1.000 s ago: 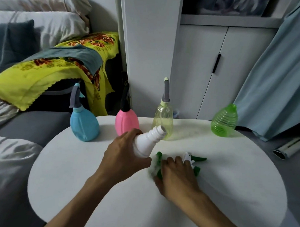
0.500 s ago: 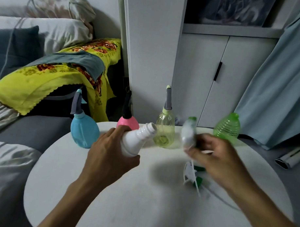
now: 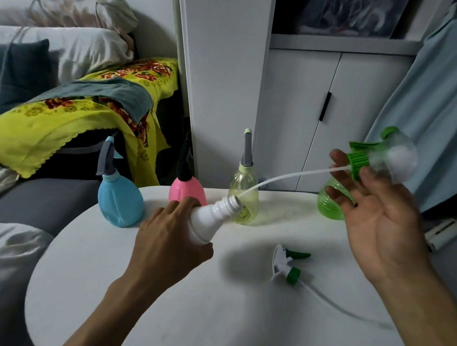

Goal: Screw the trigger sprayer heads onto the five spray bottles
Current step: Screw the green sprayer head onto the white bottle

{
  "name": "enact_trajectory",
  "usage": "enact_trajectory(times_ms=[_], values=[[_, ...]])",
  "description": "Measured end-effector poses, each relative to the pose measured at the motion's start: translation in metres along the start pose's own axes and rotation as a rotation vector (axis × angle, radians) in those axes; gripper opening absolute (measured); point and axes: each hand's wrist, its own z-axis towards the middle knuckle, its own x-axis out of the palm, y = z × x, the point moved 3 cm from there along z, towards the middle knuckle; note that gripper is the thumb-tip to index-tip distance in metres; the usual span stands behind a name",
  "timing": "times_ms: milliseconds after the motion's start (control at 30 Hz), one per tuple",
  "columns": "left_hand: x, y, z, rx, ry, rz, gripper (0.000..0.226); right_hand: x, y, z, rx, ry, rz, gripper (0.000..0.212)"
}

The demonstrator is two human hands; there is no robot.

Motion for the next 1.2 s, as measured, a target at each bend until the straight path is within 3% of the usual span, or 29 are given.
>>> enact_trajectory(times_ms=[233, 367, 767, 967, 1100, 1200], values=[[-0.003, -0.006, 0.000, 0.010, 0.009, -0.012, 0.066, 0.007, -0.015, -0.003, 0.056, 0.052, -0.020, 0.030], [-0.006, -0.011, -0.001, 0.030, -0.021, -0.020, 0.065, 0.021, -0.037, -0.016, 0.102, 0.042, -0.081, 0.019], [-0.005, -0.024, -0.005, 0.067, -0.032, -0.031, 0.067, 0.046, -0.075, -0.039, 0.147, 0.116, -0.167, 0.024], [-0.010, -0.027, -0.007, 0.092, -0.005, 0.022, 0.066, 0.046, -0.072, -0.038, 0.137, 0.168, -0.431, 0.042], [-0.012, -0.027, -0.008, 0.099, 0.012, 0.047, 0.068, 0.046, -0.060, -0.037, 0.295, 0.300, -0.598, 0.050], [-0.013, -0.028, -0.008, 0.126, 0.016, 0.068, 0.069, 0.040, -0.060, -0.035, 0.502, 0.209, -0.679, 0.070]])
